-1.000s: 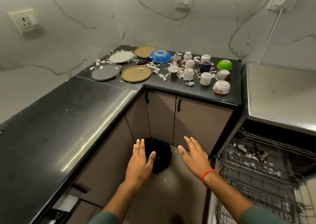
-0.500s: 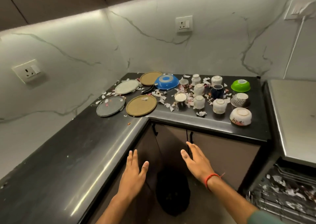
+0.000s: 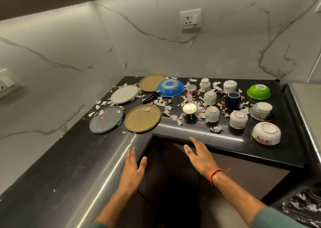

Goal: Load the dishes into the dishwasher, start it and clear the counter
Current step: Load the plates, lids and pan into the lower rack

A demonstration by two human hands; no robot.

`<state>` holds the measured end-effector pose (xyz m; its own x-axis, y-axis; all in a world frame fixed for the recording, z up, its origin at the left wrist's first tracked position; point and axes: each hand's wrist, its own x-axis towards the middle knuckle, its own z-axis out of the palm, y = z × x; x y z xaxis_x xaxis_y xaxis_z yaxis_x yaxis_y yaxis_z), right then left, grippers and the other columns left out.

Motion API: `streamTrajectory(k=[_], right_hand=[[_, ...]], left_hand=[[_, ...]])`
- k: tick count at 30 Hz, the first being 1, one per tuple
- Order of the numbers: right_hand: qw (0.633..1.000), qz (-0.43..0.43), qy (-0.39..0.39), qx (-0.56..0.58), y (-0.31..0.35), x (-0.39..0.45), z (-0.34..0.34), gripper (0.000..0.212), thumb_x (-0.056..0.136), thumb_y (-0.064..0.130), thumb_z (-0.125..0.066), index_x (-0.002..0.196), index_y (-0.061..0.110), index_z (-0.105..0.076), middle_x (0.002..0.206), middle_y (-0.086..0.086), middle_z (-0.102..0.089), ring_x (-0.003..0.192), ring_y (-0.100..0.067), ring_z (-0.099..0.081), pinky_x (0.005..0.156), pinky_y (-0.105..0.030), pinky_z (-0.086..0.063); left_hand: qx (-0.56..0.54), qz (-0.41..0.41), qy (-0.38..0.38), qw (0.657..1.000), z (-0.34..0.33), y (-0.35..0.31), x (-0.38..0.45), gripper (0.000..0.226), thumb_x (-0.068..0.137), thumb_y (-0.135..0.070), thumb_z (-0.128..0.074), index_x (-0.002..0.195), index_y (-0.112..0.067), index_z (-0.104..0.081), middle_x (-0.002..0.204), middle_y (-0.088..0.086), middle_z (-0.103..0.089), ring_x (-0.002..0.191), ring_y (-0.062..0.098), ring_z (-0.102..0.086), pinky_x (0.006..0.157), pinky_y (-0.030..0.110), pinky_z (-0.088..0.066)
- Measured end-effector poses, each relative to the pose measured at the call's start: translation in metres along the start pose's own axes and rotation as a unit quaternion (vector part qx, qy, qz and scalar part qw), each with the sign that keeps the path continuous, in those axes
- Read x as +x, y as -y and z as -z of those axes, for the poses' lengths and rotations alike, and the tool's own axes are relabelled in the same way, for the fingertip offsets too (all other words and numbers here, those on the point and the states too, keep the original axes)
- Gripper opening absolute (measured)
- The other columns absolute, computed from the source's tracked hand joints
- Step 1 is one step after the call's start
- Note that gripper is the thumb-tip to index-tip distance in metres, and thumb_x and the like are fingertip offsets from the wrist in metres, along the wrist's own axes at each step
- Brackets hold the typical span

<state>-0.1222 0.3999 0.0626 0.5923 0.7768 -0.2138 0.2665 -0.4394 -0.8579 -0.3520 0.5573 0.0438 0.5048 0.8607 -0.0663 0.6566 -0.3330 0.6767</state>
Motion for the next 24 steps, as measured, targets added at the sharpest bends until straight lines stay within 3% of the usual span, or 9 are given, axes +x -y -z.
streamTrajectory(k=[2,5,9,18,21,24], right_hand=[[1.0,0.0,-0.002,-0.011,0.013,0.017,-0.006,0.064,0.099,0.06,-0.042,0.156,0.036,-0.026,0.164,0.007,-0.023,0.15,-0.014,-0.022,0.123,-0.045,-0.021],[1.0,0.006,-0.014,-0.013,0.032,0.045,-0.017,0.064,0.099,0.059,-0.043,0.156,0.035,-0.027,0.162,0.007,-0.027,0.149,-0.012,-0.026,0.122,-0.038,-0.024],[1.0,-0.016,-0.012,-0.021,0.056,0.08,-0.032,0.065,0.1,0.057,-0.045,0.157,0.032,-0.027,0.163,0.005,-0.028,0.149,-0.014,-0.026,0.122,-0.037,-0.024],[0.997,-0.072,0.021,-0.007,0.106,0.153,-0.081,0.063,0.102,0.054,-0.043,0.157,0.026,-0.03,0.159,-0.002,-0.036,0.144,-0.021,-0.038,0.117,-0.036,-0.031],[0.993,-0.111,0.024,0.024,0.117,0.185,-0.091,0.065,0.101,0.058,-0.042,0.155,0.025,-0.034,0.155,0.002,-0.043,0.139,-0.02,-0.045,0.112,-0.034,-0.033],[0.99,-0.134,0.027,0.034,0.115,0.215,-0.103,0.074,0.094,0.069,-0.041,0.153,0.025,-0.038,0.156,0.004,-0.043,0.142,-0.021,-0.041,0.116,-0.039,-0.033]], left_hand=[[-0.009,-0.003,0.001,1.0,0.007,0.006,0.033,0.074,0.105,-0.042,-0.047,0.164,-0.015,-0.011,0.172,0.0,-0.005,0.156,0.007,0.001,0.12,0.022,-0.002],[-0.024,-0.009,-0.004,1.0,0.017,0.017,0.089,0.073,0.105,-0.04,-0.049,0.163,-0.011,-0.016,0.17,0.008,-0.014,0.158,0.019,-0.008,0.127,0.034,-0.009],[-0.043,-0.001,0.012,0.999,0.03,0.03,0.153,0.071,0.104,-0.04,-0.052,0.161,-0.01,-0.021,0.168,0.013,-0.02,0.157,0.025,-0.014,0.128,0.045,-0.015],[-0.002,0.024,0.057,0.998,0.045,0.053,0.253,0.069,0.099,-0.037,-0.061,0.154,-0.005,-0.034,0.155,0.022,-0.037,0.145,0.036,-0.036,0.118,0.053,-0.034],[0.012,0.021,0.071,0.997,0.046,0.062,0.266,0.073,0.099,-0.037,-0.062,0.156,-0.005,-0.031,0.157,0.02,-0.035,0.146,0.035,-0.036,0.118,0.051,-0.033],[0.039,0.014,0.086,0.995,0.044,0.068,0.278,0.076,0.1,-0.035,-0.062,0.159,-0.004,-0.025,0.164,0.017,-0.028,0.151,0.031,-0.029,0.122,0.043,-0.026]])
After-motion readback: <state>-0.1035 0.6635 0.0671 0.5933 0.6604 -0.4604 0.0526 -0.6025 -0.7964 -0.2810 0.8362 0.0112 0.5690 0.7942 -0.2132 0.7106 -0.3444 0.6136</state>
